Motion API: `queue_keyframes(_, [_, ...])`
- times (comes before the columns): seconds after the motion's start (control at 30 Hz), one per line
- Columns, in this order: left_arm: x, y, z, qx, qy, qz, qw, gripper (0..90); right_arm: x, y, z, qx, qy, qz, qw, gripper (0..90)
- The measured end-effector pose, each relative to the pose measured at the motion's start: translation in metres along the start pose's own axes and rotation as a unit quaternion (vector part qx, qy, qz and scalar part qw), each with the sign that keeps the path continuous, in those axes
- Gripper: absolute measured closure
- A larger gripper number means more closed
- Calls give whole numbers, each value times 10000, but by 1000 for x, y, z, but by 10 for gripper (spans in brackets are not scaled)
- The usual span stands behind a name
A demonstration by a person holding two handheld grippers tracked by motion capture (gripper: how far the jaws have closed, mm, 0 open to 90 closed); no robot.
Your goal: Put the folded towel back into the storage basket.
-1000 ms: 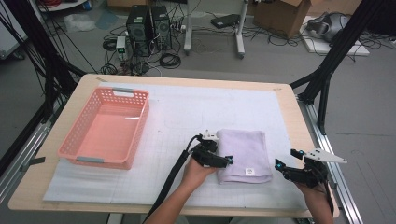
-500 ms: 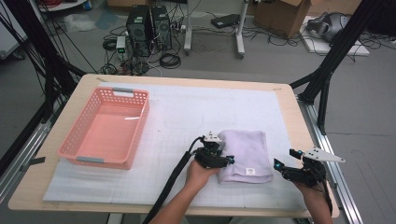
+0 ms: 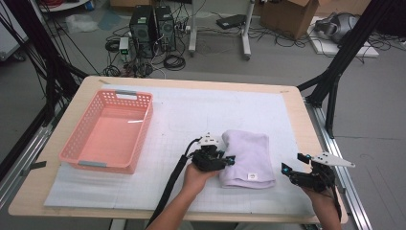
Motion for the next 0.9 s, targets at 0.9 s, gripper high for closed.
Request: queue_keyframes(0.9, [-74, 1, 21, 1237, -819, -213, 9887, 707, 4, 6, 3, -40, 10, 43, 10000, 196])
Point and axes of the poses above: each handheld gripper's, and its own axes: x roughly forward along the jaws, z roughly out of its top, y roughly to its left, the point moved 5 cm from there along x, roughly forward along the jaws, and after that the axes turned 2 degrees about -y, right-handed, at the moved point
